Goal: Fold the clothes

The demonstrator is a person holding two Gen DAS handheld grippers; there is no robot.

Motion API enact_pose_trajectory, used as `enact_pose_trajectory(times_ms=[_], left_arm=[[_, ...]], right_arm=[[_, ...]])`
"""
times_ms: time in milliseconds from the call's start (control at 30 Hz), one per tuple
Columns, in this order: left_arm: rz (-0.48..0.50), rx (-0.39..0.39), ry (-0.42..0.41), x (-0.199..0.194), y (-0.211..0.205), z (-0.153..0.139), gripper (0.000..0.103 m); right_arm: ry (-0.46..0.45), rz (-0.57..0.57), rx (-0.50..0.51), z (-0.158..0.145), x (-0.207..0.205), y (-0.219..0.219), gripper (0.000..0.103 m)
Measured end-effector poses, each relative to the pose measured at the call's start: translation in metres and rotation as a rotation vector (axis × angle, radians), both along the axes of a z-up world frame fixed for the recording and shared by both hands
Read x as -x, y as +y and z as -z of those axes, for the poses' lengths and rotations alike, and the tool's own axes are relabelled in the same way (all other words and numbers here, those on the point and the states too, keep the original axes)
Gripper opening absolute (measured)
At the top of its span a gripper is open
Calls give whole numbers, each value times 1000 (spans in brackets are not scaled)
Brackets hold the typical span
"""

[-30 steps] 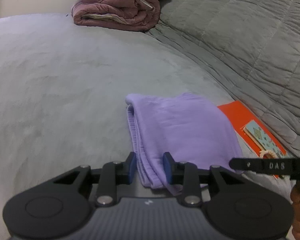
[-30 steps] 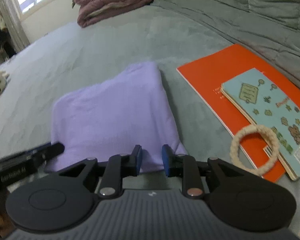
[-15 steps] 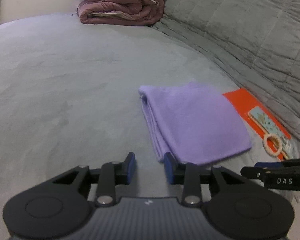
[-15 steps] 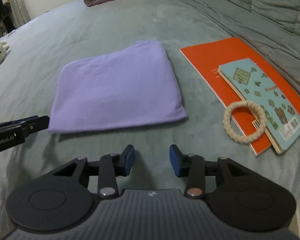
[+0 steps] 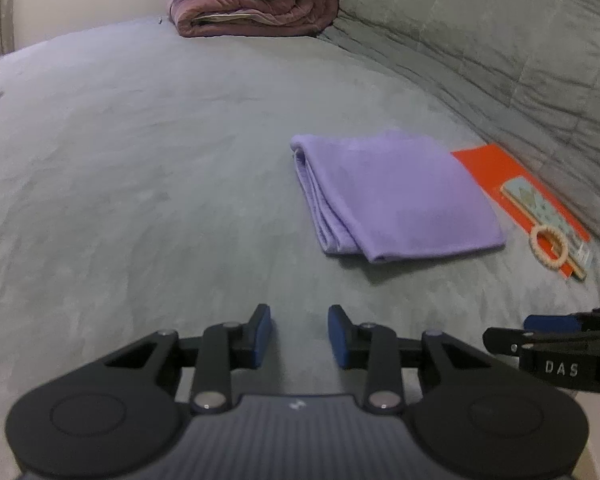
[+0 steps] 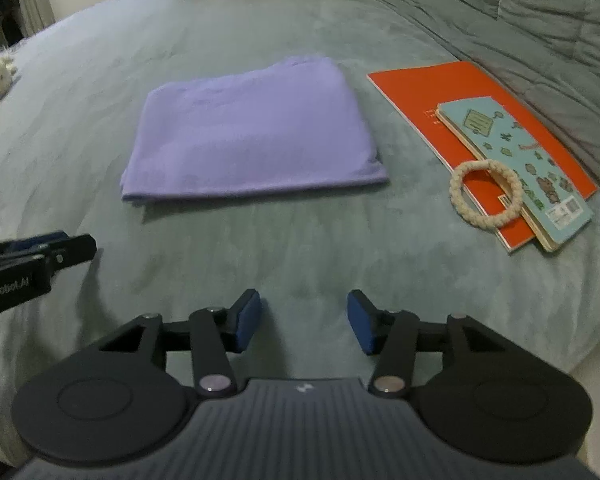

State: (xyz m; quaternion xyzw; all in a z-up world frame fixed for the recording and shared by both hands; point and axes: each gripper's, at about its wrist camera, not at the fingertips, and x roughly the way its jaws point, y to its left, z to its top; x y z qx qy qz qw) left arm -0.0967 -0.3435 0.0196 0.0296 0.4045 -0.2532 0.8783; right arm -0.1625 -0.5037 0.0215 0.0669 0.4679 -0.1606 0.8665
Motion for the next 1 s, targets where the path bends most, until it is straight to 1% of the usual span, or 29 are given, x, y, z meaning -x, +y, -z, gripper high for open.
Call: enact_pose_trajectory(times_ms=[133, 267, 333, 467, 500, 567, 600, 633, 667, 700, 800, 933, 1000], left_arm=[[10, -44, -25, 6, -2, 0, 30], [14, -67, -40, 9, -4, -1, 30], [16, -70, -42, 10, -4, -1, 30], [13, -77, -46, 11, -1, -5, 30], [13, -76, -51, 12, 0, -6, 30], [15, -72, -62, 13, 2, -8, 40], [14, -69, -69, 13, 3, -8, 60], [10, -64, -76, 12, 4, -9, 83], [4, -56, -87, 12, 4, -9, 91], [-2, -49, -95, 12, 5, -10, 96], [-9, -48, -96, 11, 6, -12, 101], [-9, -58, -110, 9, 4, -17, 102], [-2, -54, -95, 8, 3, -18, 102]], right_arm=[[13, 13, 46, 1, 5, 8, 65], [16, 21, 58, 0, 1, 8, 68], [21, 19, 72, 0, -1, 8, 70], [12, 7, 94, -3, 1, 13, 70], [7, 5, 103, -4, 0, 14, 72], [-5, 2, 124, -6, -1, 15, 81], [-10, 1, 134, -7, -1, 16, 91], [-16, -1, 144, -8, -2, 17, 103], [-22, -2, 155, -8, -2, 18, 103], [-27, -4, 165, -9, -3, 18, 103], [-38, -13, 183, -11, -4, 20, 103], [-30, -15, 187, -12, -6, 21, 103], [-33, -1, 187, -13, -6, 20, 103]])
